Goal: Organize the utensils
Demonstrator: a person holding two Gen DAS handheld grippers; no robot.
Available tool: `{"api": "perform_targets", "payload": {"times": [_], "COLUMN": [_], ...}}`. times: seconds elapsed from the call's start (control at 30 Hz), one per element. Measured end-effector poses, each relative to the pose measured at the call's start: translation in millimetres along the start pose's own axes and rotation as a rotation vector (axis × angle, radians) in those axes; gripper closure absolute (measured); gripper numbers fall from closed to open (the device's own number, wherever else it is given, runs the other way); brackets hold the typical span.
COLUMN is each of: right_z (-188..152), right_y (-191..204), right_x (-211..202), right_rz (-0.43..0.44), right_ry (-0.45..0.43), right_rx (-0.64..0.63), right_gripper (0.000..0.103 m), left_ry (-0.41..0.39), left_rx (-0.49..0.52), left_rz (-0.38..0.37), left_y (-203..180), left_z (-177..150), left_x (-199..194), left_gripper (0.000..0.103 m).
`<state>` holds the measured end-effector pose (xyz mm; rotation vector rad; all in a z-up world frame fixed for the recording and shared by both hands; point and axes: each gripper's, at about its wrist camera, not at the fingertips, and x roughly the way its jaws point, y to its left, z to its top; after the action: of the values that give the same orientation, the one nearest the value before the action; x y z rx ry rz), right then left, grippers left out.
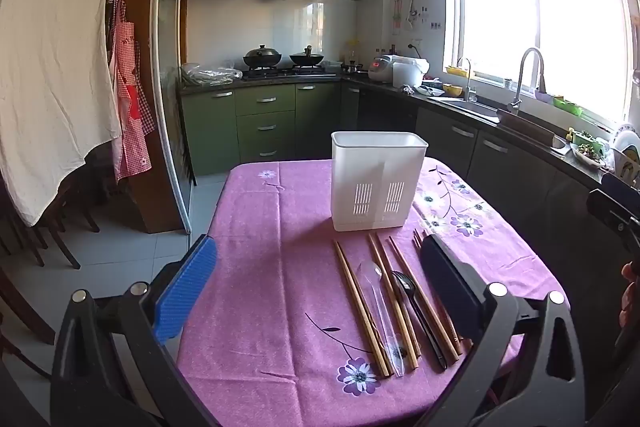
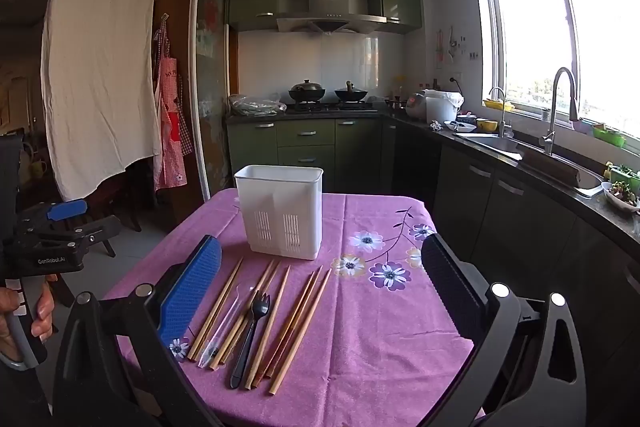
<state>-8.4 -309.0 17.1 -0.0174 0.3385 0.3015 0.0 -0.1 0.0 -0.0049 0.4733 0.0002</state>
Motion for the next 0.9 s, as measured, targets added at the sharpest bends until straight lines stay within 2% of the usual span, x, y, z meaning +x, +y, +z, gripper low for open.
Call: {"api": "perform_targets", "payload": {"times": [0.9], "right_z": [-6.8], "right_y": [-3.1], "right_x": [4.2], "right_rz": [0.001], "right_ry": [0.006], "right_rx": [-0.001], "right_gripper": [0.004], "left_ry": [-0.002], "left_rx": [-0.003], "left_rz": [-0.008], "left_y": [-1.2], "left_z": [-0.1], "left_x": [2.2], "left_gripper": [0.006]}}
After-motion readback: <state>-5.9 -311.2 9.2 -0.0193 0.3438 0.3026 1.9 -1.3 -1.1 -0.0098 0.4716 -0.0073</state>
